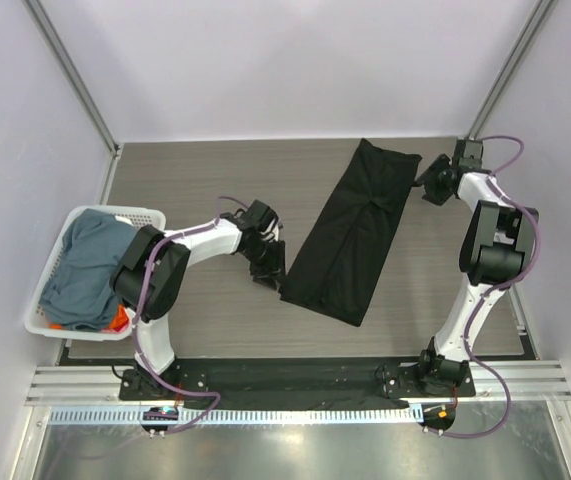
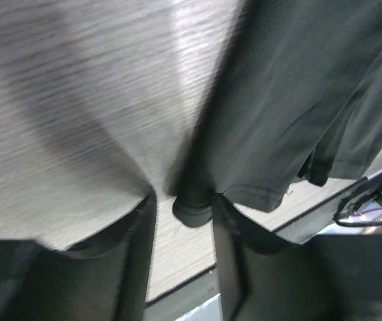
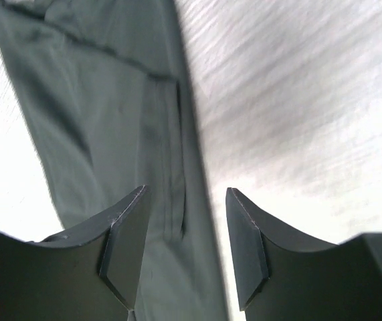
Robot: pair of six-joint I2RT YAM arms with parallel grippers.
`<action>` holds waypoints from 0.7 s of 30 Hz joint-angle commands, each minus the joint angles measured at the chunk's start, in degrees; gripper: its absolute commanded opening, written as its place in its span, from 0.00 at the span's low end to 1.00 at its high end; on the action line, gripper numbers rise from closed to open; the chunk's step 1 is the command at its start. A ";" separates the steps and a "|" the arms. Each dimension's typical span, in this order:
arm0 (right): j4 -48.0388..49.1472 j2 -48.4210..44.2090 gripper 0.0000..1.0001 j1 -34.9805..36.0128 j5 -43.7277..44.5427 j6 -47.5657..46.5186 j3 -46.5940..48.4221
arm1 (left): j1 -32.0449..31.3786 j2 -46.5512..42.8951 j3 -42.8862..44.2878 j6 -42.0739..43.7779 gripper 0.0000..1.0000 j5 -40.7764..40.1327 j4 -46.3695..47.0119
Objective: Fold and stack the t-shirts
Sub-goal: Fold the tshirt
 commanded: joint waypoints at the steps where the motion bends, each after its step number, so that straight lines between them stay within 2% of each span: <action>1: 0.25 -7.35 0.55 1.76 0.83 0.47 -3.01 | -1.22 0.27 -2.27 -0.55 0.37 -2.24 4.00; 3: 0.25 -9.72 0.55 3.25 1.35 0.38 -4.68 | -2.18 -0.16 -3.59 -0.64 0.32 -2.68 4.00; 5: 0.33 -10.79 0.55 6.31 1.97 -0.06 -5.13 | -2.89 -1.13 -4.99 -1.34 0.17 -4.25 4.43; 8: 0.16 -11.50 0.54 12.20 5.13 -0.58 -4.61 | -4.74 -4.11 -9.38 -4.32 0.02 -4.61 7.06; 9: -0.10 -11.41 0.54 14.40 5.92 -0.50 -3.82 | -6.13 -5.69 -11.39 -6.24 0.00 -5.31 8.47; 13: -2.21 -9.84 0.52 21.71 11.11 0.82 -1.18 | -10.27 -10.17 -17.19 -12.21 0.00 -7.25 12.69; 14: -2.48 -9.39 0.51 24.33 14.85 1.26 -0.05 | -12.02 -11.14 -18.26 -13.72 0.00 -7.77 14.79; 17: -4.67 -5.89 0.49 27.51 18.39 1.52 3.20 | -14.49 -14.22 -21.87 -18.56 0.00 -9.09 17.52; 21: -6.17 -2.19 0.47 31.56 22.35 2.66 6.11 | -16.60 -18.88 -23.19 -21.38 0.13 -11.21 17.53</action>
